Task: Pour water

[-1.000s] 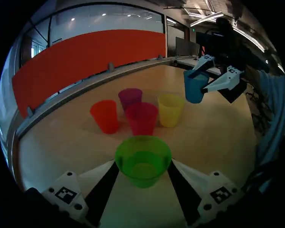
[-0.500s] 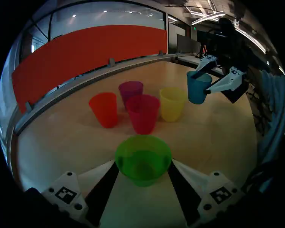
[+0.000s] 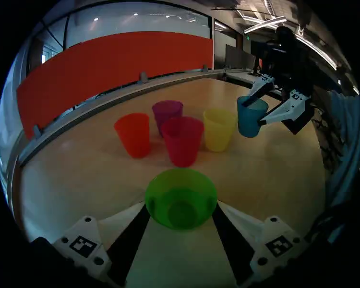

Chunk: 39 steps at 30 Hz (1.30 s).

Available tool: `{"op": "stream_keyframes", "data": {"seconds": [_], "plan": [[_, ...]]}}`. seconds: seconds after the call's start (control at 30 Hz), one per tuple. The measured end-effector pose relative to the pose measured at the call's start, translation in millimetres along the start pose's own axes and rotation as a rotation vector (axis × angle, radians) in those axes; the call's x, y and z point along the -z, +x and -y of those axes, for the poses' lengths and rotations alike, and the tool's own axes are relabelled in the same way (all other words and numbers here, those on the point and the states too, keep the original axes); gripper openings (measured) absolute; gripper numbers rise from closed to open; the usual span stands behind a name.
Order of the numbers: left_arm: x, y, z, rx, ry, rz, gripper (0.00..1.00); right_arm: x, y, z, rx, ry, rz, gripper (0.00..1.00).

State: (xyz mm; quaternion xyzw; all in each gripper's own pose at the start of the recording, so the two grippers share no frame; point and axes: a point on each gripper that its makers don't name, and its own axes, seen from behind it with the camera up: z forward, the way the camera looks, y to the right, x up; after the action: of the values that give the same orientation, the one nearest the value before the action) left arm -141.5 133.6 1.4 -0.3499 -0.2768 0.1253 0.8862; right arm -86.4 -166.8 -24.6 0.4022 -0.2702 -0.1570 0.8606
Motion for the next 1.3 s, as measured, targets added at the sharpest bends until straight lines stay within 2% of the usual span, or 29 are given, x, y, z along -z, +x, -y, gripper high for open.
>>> {"op": "stream_keyframes", "data": {"seconds": [0.13,0.27,0.9,1.3], "plan": [[-0.3,-2.0,0.8,-0.001,0.002,0.006,0.87,-2.0,-1.4,1.5,-0.002,0.002,0.002,0.9],[-0.3,-5.5,1.0,-0.011,0.007,0.016,0.98,-3.2,-1.7,2.4,-0.006,0.004,0.002,0.9],[14.3,-14.3,7.4,0.022,0.036,0.015,0.99,-15.2,-20.6,10.5,-0.029,0.018,0.019,0.9],[22.4,-12.1,6.5,0.026,0.042,-0.001,0.99,-16.9,-30.4,12.4,-0.04,0.016,0.03,0.9]]}}
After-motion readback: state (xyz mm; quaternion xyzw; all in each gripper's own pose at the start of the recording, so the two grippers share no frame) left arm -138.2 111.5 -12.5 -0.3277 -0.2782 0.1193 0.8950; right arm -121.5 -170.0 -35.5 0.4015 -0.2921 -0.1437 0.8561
